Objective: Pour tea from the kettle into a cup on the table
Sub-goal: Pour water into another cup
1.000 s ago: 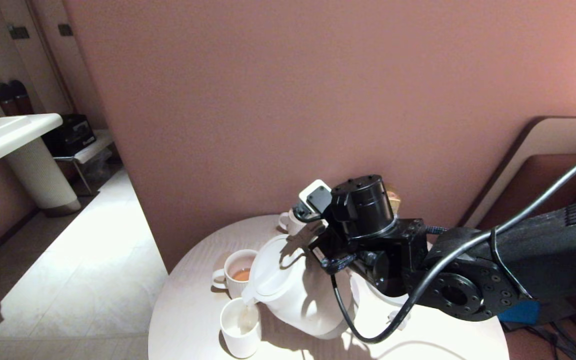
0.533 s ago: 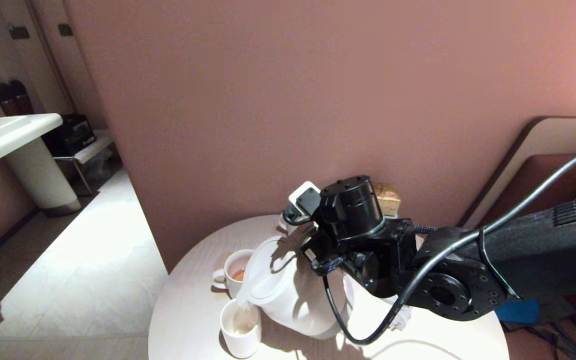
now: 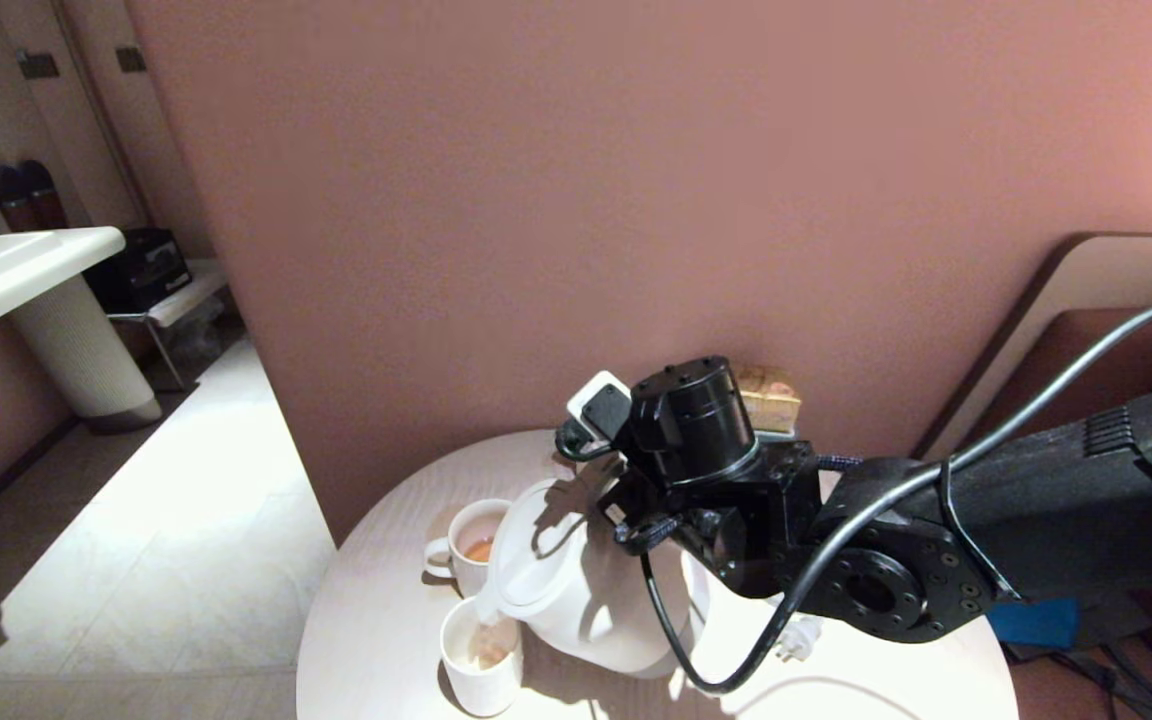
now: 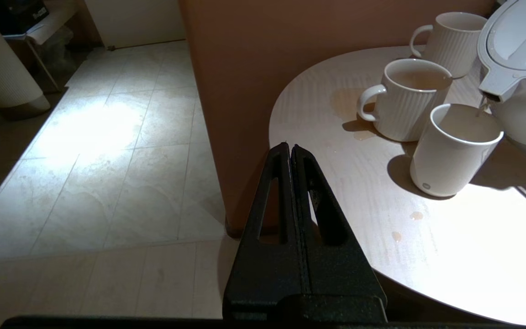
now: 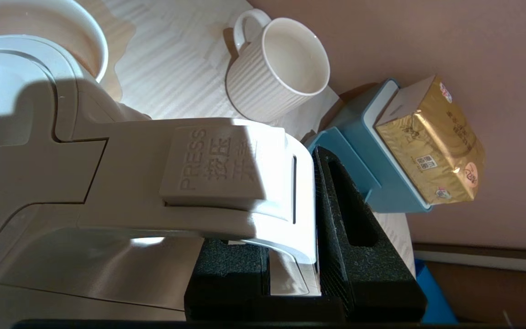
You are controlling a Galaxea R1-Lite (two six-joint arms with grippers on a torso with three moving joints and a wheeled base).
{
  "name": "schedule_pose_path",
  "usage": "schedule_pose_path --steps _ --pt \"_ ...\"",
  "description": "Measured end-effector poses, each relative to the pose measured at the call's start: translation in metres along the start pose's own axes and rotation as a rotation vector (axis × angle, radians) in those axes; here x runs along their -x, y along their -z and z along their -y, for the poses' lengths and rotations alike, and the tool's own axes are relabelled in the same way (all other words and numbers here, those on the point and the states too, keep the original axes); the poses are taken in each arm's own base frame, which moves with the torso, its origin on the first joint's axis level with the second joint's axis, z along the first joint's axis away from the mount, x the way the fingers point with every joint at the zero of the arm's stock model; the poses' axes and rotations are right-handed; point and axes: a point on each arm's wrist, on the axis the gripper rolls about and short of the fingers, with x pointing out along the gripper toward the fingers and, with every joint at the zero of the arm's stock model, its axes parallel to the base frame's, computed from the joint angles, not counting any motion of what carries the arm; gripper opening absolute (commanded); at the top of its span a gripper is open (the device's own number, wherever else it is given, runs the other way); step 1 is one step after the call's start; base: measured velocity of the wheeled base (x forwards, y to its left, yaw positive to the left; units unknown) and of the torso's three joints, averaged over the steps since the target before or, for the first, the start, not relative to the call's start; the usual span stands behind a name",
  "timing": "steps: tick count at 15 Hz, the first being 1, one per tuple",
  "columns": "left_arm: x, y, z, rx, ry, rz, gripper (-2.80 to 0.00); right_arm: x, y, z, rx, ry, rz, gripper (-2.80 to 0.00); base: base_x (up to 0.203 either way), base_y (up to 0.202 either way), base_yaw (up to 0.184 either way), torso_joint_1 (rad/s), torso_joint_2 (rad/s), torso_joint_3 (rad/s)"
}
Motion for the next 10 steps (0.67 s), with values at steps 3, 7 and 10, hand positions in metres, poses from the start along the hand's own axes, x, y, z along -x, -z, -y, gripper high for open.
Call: schedule_pose_path --steps 3,7,10 --pt "0.0000 0.0000 0.0000 0.000 0.000 0.000 -2.80 -0.0017 0.0009 -0.0014 0.028 -0.002 -0.004 -2.80 0.000 0.000 0.000 0.000 0.00 0.000" --pt "0.0000 0.0000 0.0000 0.000 0.000 0.000 -2.80 -0.0034 0.0010 -0.0041 0.057 -0.006 -0.007 -2.80 0.000 0.000 0.000 0.000 0.00 0.000" --pt "0.0000 0.0000 0.0000 0.000 0.000 0.000 -2.80 -0.0026 -0.0014 -0.0050 0.077 -0.014 -0.015 -2.80 0.000 0.000 0.000 0.000 0.00 0.000"
